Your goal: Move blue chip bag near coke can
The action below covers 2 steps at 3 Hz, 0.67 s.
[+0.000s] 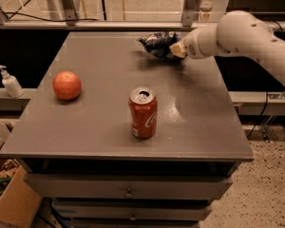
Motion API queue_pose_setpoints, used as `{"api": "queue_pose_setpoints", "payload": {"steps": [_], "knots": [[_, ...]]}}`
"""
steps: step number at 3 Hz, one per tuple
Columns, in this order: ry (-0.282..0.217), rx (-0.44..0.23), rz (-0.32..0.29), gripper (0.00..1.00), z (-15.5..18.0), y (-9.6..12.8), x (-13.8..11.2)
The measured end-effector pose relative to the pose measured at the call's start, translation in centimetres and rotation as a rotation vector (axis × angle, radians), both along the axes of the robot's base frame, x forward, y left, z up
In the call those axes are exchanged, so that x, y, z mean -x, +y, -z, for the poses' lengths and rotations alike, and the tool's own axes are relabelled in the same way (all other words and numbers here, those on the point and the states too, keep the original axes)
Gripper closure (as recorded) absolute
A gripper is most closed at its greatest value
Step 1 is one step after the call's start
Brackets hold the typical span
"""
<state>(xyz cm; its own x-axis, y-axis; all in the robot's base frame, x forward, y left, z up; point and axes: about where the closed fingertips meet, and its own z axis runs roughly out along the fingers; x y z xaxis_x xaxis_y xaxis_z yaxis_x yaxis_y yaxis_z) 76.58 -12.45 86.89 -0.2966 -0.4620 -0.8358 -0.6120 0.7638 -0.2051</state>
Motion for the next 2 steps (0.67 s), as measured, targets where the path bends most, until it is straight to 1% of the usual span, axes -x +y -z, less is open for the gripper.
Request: {"api": "queue_pose_setpoints", "payload": {"steps": [1,2], "knots": [[-0.006,-0.005,-0.01,1.0,-1.2,-1.8,2.6],[-0.015,0.037,-0.026,1.0,-2.2,-3.6,6.2]]}}
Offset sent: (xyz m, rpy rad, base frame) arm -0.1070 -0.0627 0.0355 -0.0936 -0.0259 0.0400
